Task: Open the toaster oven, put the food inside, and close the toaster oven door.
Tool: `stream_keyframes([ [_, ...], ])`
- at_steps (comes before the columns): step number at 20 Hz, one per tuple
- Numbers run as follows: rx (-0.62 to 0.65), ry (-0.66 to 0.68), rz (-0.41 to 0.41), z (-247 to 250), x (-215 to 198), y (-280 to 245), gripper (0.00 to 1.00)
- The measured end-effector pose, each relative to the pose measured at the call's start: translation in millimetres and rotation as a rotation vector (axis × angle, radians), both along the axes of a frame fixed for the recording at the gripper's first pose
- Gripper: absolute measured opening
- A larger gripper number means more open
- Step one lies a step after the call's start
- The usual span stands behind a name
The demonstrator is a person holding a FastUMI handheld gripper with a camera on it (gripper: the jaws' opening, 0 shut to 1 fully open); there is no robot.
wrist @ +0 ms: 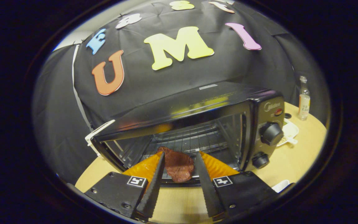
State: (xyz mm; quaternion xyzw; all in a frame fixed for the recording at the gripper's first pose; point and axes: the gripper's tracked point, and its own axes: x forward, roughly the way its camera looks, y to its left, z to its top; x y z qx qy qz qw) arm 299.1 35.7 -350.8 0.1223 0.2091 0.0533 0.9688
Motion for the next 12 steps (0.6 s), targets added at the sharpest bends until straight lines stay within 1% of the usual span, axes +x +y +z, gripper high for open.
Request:
stream_keyframes([
  [1,-0.005,-0.008,0.001,5,-9,0,0.68],
  [2,-0.013,-0.013,0.007,10,-18,2,0.70],
  [3,-0.020,-0.020,0.015,14,-29,3,0.75],
  [5,-0.038,-0.035,0.040,22,-53,11,0.76],
  [7,-0.091,-0.048,0.051,28,-78,14,0.78],
  [10,-0.167,-0.082,0.048,33,-115,19,0.80],
  [12,-0.179,-0.086,0.050,32,-139,25,0.80],
])
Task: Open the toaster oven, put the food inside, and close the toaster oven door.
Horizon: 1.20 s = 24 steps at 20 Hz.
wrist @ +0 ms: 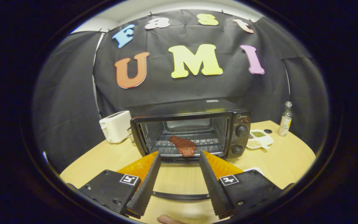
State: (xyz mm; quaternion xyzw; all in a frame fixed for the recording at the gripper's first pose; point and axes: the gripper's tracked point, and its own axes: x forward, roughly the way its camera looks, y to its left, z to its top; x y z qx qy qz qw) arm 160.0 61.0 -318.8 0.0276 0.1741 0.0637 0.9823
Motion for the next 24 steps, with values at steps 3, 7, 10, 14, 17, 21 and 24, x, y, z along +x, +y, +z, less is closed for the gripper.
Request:
stream_keyframes([
  [3,-0.015,0.013,-0.023,-6,-24,0,0.81],
  [7,-0.026,0.058,-0.058,-26,-33,-7,0.81],
  [10,-0.005,0.127,-0.111,-49,-36,-17,0.81],
  [14,-0.035,0.205,-0.131,-76,-42,-23,0.81],
  [17,-0.053,0.245,-0.094,-91,-54,-10,0.81],
  [21,-0.078,0.293,-0.057,-116,-56,4,0.81],
  [24,-0.052,0.325,-0.075,-126,-51,5,0.81],
])
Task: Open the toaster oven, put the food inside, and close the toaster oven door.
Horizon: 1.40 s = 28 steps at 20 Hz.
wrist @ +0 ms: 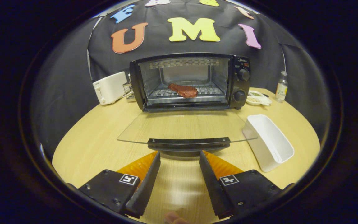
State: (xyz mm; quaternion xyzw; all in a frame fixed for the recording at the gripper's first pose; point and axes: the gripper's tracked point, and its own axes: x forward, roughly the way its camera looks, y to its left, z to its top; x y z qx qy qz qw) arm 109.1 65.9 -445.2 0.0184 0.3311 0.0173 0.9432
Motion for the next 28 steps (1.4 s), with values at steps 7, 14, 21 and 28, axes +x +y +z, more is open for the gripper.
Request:
stream_keyframes([
  [7,-0.010,-0.036,-0.029,9,8,1,0.80],
  [14,-0.056,-0.107,-0.051,31,13,0,0.80],
  [21,-0.107,-0.242,-0.033,79,34,2,0.83],
  [28,-0.126,-0.345,-0.027,128,73,5,0.84],
])
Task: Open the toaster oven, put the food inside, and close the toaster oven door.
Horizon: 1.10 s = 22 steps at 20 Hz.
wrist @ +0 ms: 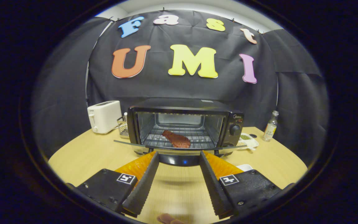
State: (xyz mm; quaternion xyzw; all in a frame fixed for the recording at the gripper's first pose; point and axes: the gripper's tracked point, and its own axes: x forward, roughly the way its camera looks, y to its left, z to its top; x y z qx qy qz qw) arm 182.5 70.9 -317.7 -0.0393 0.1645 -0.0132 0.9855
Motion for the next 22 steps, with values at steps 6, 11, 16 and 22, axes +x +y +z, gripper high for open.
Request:
stream_keyframes([
  [6,-0.073,-0.039,0.003,25,40,10,0.83],
  [11,-0.061,-0.091,0.036,51,52,18,0.84],
  [16,-0.036,-0.167,0.070,101,3,20,0.84],
  [22,-0.064,-0.308,0.046,182,-98,-7,0.84],
])
